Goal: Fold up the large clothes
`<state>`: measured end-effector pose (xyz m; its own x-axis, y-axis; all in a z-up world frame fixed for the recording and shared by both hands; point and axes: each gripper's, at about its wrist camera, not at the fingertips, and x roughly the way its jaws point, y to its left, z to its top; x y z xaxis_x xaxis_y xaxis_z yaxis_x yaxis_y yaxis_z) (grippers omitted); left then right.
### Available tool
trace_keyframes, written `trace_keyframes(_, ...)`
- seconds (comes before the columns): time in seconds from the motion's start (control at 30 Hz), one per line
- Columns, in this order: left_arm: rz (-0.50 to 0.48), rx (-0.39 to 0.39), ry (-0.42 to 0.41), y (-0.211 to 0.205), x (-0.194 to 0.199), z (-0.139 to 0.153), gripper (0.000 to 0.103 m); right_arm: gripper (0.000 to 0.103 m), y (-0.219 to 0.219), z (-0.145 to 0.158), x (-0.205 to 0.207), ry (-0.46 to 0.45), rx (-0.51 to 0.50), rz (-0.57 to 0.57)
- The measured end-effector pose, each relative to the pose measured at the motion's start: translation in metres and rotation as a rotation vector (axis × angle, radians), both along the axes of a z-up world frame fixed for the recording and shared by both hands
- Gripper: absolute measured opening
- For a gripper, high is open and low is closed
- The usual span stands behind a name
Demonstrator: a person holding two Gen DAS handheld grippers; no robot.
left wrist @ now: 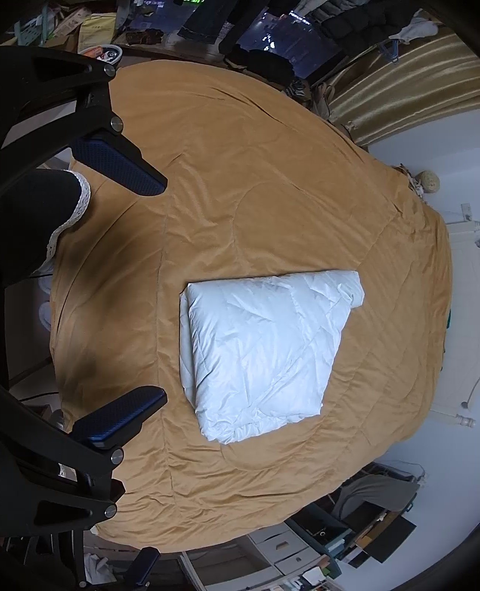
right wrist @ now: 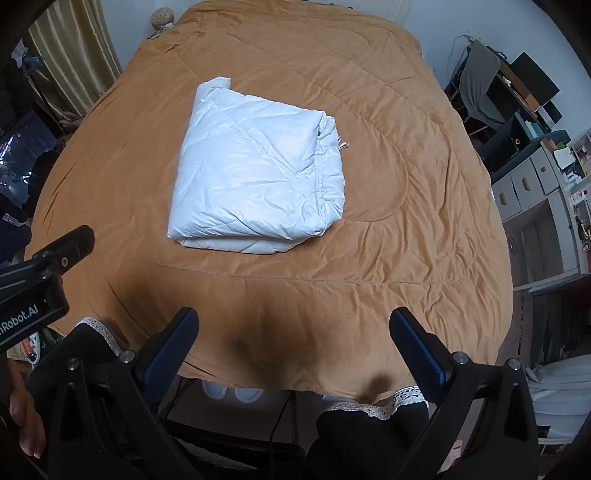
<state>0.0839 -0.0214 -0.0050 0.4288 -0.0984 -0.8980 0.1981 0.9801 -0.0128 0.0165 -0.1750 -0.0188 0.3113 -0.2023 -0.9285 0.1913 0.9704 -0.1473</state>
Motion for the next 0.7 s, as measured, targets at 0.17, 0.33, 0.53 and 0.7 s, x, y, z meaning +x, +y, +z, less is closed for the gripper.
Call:
trace_keyframes(0.17, 0.004, -0.009, 0.003, 0.0012, -0.0020, -0.0006, 0.103, 0.103, -0.0004, -0.0032, -0.0010, 0.011, -0.002, 0.000)
trace_keyframes(0.33, 0.002, -0.023, 0.012, 0.0015, -0.0020, -0.0007, 0.103, 0.103, -0.0028, -0.0058, 0.0012, 0.020, -0.003, 0.004)
trace_keyframes(0.53, -0.009, -0.028, 0.017, 0.0001, -0.0027, -0.0009, 0.103, 0.103, -0.0012, -0.0067, 0.0015, 0.028, -0.003, 0.005)
trace_keyframes(0.7, -0.005, -0.039, 0.024, 0.0007, -0.0027, -0.0016, 0.103, 0.103, 0.0009, -0.0096, -0.0007, 0.033, -0.002, 0.012)
